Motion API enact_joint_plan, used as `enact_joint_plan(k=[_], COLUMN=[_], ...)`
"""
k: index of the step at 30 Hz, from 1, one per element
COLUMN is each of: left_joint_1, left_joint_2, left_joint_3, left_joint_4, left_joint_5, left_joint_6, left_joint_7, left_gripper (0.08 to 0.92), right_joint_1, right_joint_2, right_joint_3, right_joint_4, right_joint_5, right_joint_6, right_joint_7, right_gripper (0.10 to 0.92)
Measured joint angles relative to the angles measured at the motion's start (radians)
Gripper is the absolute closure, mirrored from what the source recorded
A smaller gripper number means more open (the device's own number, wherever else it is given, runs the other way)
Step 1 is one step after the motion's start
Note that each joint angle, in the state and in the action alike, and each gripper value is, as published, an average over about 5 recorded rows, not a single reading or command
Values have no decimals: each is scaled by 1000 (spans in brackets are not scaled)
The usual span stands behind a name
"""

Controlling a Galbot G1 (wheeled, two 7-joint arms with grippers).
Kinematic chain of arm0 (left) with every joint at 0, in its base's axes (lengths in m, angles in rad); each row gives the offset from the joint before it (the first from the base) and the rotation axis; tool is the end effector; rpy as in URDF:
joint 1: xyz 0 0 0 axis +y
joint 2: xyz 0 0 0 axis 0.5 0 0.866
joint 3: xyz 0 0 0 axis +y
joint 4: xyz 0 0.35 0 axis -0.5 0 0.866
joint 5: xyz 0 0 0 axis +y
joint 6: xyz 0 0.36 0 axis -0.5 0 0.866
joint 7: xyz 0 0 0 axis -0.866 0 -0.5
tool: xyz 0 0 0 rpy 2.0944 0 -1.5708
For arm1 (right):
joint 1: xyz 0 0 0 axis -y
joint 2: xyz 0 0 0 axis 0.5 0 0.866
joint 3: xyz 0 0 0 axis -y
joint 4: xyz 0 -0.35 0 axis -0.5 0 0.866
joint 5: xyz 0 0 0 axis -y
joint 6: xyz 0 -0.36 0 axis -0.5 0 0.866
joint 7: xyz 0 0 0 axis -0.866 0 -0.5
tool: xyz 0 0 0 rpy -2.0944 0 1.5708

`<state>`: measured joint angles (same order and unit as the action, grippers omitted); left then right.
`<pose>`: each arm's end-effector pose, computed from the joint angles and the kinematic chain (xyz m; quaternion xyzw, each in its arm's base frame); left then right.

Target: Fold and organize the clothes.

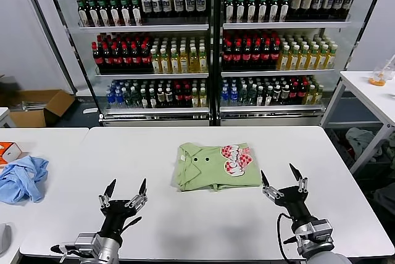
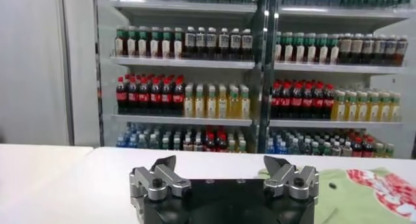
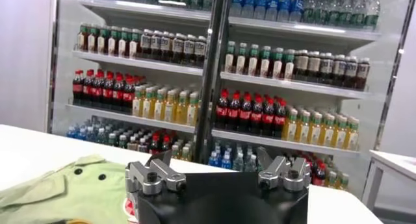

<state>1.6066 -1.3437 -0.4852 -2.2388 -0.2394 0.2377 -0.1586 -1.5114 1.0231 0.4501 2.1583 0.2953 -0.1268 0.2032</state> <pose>0.1724 0.0180 -0.2568 -0.0113 -0.9966 0.0208 0.0784 0.2046 -0.0596 -0.2589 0.0663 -0.9936 0.0864 0.0293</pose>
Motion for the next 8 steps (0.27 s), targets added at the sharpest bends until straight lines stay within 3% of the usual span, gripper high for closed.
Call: enact_joint_plan(k=[8], left_joint_1=[7], left_joint_2=[27], left_joint_3=[-28], left_joint_4=[5], left_joint_5=[-1], left_joint_6=[0], left_joint_7=[20], left_gripper=[177], right_joint_1=[4], right_joint_2=[-20], right_joint_3=[-8], right_joint_4=[-2], right_joint_5=[-12], right_joint_6=[5], right_joint_7=[4], right_gripper=[203])
